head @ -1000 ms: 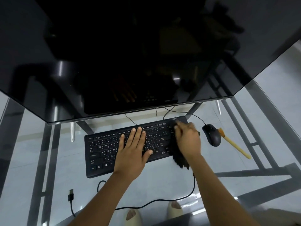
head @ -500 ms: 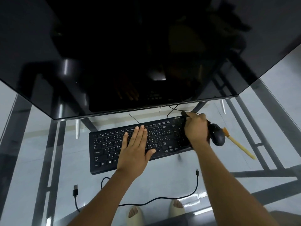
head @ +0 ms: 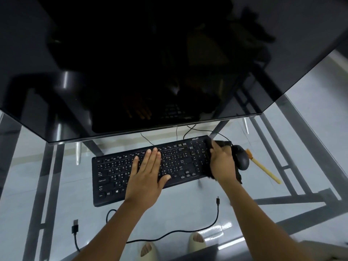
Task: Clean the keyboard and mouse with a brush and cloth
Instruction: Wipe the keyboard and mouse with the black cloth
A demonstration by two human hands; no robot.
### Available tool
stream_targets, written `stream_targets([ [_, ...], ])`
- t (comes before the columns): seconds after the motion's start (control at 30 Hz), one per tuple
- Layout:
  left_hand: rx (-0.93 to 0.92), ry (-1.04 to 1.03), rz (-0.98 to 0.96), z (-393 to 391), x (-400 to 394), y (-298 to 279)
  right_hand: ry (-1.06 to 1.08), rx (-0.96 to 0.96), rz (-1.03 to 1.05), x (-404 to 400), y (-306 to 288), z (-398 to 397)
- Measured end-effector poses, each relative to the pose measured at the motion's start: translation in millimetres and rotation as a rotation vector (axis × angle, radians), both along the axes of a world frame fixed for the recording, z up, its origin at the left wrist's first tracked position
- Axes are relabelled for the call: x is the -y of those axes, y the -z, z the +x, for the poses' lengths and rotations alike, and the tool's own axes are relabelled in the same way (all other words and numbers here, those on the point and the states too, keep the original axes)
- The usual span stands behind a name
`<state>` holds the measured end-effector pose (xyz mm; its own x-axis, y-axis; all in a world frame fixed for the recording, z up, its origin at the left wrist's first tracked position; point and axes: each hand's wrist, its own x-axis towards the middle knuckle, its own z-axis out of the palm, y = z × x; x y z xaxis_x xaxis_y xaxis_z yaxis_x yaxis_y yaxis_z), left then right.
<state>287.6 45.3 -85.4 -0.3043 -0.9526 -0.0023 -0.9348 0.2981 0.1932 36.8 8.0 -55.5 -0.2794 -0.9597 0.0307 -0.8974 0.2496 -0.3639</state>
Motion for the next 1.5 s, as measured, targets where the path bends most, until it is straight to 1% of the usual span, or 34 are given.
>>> stream_targets([
  [0.07,-0.014,0.005,-0.001,-0.5,1.2,-0.1,-0.068,-0.023,-0.061,-31.9,1.6,-0.2],
  [0.17,-0.024,0.016,0.002,-0.6,3.1,-1.2,-0.012,0.075,-0.016,-54.1,-2.6,-9.1],
  [0.3,-0.017,0.02,0.009,0.7,1.4,-1.2,-0.048,0.055,-0.066,-8.9,-6.8,1.8],
  [0.4,-0.01,0.021,0.0,1.0,3.6,-1.6,0.001,0.092,-0.051,31.2,-12.3,17.2],
  [0.47,-0.009,0.018,0.002,2.0,4.1,-0.6,0.025,0.088,-0.049,37.6,-9.9,22.8],
  [0.53,-0.009,0.015,-0.001,2.2,2.3,0.1,0.027,0.087,-0.047,21.8,-5.6,35.2],
  [0.6,-0.009,0.012,-0.008,1.3,1.0,0.2,-0.068,0.11,-0.048,-9.7,-1.0,59.2],
  [0.63,-0.011,0.013,-0.013,1.1,0.9,-0.2,-0.167,0.116,-0.062,-27.9,3.9,70.1],
  [0.67,-0.011,0.017,-0.015,1.2,1.3,0.1,-0.299,0.083,-0.07,-43.6,5.9,78.8],
  [0.7,-0.012,0.021,-0.018,1.5,1.6,0.2,-0.415,0.064,-0.045,-54.0,3.4,80.0],
  [0.73,-0.015,0.025,-0.018,2.0,1.7,0.5,-0.46,0.063,-0.035,-55.1,3.7,70.8],
  [0.77,-0.018,0.027,-0.018,2.2,1.9,0.6,-0.431,0.079,-0.022,-51.4,1.3,56.7],
  [0.8,-0.018,0.026,-0.019,2.8,1.8,1.0,-0.346,0.069,-0.02,-45.7,0.6,41.1],
  [0.87,-0.021,0.022,-0.023,2.1,2.3,1.0,-0.086,0.076,-0.058,-35.6,-6.2,14.1],
  [0.9,-0.024,0.021,-0.022,2.5,2.3,0.9,0.0,0.071,-0.058,-34.7,-6.1,9.5],
  [0.93,-0.028,0.022,-0.021,2.6,2.2,1.0,0.026,0.085,-0.06,-36.1,-6.1,13.5],
  [0.97,-0.026,0.024,-0.019,2.7,1.9,1.4,0.004,0.076,-0.051,-40.5,-3.2,21.3],
  [1.03,-0.022,0.027,-0.01,1.2,1.9,1.2,-0.148,0.055,-0.04,-54.3,-0.3,41.2],
  [1.1,-0.021,0.028,-0.002,-0.4,3.1,-0.2,-0.304,-0.006,-0.029,-54.6,1.9,44.4],
  [1.13,-0.018,0.029,-0.001,-1.3,4.1,-0.6,-0.298,-0.019,-0.036,-45.0,-0.4,38.8],
  [1.17,-0.015,0.028,-0.003,-1.1,4.6,-0.3,-0.215,0.0,-0.026,-33.7,-4.8,33.3],
  [1.23,-0.01,0.025,-0.004,1.1,4.2,0.7,0.018,0.045,-0.037,-7.0,-8.0,23.3],
  [1.27,-0.008,0.024,-0.004,2.1,3.2,1.1,0.089,0.056,-0.018,1.9,-8.8,25.2],
  [1.3,-0.008,0.021,-0.005,2.5,2.6,1.3,0.089,0.052,-0.011,5.9,-8.5,35.5],
  [1.37,-0.013,0.019,-0.01,2.6,1.8,0.8,-0.058,0.029,-0.048,-1.4,-5.6,75.1],
  [1.4,-0.022,0.024,-0.013,2.0,1.5,0.7,-0.149,0.057,-0.07,-11.3,-2.7,93.2],
  [1.47,-0.035,0.035,-0.017,2.3,1.4,1.3,-0.379,0.117,0.019,-28.6,-0.1,107.0],
  [1.5,-0.031,0.035,-0.017,3.4,1.5,1.7,-0.492,0.064,0.026,-27.9,-1.9,101.9],
])
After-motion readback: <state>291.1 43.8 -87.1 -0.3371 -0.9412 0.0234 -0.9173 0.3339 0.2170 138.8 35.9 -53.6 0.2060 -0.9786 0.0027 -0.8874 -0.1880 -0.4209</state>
